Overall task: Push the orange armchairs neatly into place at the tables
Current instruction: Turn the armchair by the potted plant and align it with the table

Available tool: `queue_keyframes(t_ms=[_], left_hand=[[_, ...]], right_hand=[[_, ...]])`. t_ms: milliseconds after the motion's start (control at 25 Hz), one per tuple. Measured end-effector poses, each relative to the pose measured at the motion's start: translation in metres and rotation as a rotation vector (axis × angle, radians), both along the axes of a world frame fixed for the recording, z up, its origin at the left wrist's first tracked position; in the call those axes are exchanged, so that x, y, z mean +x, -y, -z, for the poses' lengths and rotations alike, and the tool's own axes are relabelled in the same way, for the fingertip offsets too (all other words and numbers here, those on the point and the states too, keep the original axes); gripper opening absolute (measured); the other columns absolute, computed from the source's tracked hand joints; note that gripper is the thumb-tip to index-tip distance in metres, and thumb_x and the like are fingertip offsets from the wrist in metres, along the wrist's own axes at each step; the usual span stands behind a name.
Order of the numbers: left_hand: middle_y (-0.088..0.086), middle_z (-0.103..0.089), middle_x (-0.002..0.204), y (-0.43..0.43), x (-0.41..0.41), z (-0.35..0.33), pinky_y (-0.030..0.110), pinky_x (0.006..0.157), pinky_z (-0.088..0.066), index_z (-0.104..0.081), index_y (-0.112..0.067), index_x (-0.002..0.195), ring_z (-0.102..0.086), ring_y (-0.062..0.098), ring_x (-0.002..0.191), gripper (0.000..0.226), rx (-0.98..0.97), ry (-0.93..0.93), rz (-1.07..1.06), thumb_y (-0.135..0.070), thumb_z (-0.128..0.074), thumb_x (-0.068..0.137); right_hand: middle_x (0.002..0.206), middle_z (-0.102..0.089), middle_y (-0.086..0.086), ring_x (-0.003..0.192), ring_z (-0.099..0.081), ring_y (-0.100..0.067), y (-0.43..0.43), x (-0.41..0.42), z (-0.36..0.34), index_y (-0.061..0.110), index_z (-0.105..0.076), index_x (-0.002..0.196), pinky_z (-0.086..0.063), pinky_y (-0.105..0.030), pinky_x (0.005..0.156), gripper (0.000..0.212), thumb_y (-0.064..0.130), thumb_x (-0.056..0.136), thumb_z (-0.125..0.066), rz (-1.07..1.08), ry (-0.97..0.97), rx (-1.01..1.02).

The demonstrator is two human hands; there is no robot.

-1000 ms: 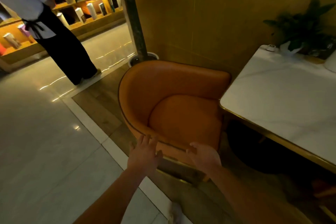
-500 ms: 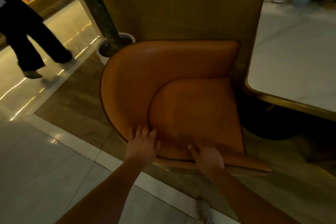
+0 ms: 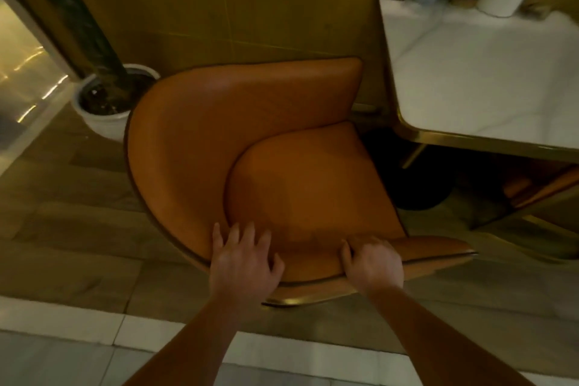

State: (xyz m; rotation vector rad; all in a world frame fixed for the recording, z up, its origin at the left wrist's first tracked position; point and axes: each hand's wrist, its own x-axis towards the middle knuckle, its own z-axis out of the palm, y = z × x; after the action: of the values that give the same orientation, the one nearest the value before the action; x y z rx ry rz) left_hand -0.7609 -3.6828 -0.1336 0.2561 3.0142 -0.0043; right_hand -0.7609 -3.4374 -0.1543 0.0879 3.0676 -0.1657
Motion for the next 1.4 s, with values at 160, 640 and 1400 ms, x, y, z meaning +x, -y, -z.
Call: queue_keyframes(t_ms=[160, 640, 1400], left_hand=[[0.013, -0.067, 0.127, 0.001, -0.006, 0.005, 0.068, 0.106, -0.034, -0.072, -0.022, 0.119, -0.059, 0.037, 0.116, 0.056, 0.029, -0.038, 0.016, -0.052, -0.046, 0.08], [0.004, -0.066, 0.122, -0.003, -0.112, 0.005, 0.061, 0.106, -0.039, -0.068, -0.028, 0.121, -0.061, 0.029, 0.11, 0.055, -0.076, -0.143, 0.021, -0.056, -0.034, 0.087], [0.001, -0.066, 0.124, 0.008, -0.247, 0.007, 0.057, 0.102, -0.045, -0.066, -0.029, 0.126, -0.063, 0.026, 0.111, 0.065, -0.088, -0.158, 0.034, -0.059, -0.023, 0.088]], right_hand=[[0.058, -0.064, 0.003, 0.054, -0.061, -0.02, 0.005, -0.006, 0.001, 0.027, -0.071, 0.066, -0.046, -0.028, 0.05, 0.028, 0.041, 0.085, -0.056, 0.001, -0.032, 0.046], [0.055, -0.05, 0.007, 0.048, -0.046, -0.011, -0.005, -0.114, 0.0, 0.023, -0.057, 0.069, -0.025, -0.025, 0.043, 0.045, 0.045, 0.102, -0.036, -0.008, -0.058, -0.025], [0.056, -0.059, 0.005, 0.048, -0.055, -0.008, 0.007, -0.243, 0.003, 0.02, -0.062, 0.064, -0.04, -0.023, 0.046, 0.055, 0.046, 0.103, -0.033, 0.018, -0.052, -0.108]])
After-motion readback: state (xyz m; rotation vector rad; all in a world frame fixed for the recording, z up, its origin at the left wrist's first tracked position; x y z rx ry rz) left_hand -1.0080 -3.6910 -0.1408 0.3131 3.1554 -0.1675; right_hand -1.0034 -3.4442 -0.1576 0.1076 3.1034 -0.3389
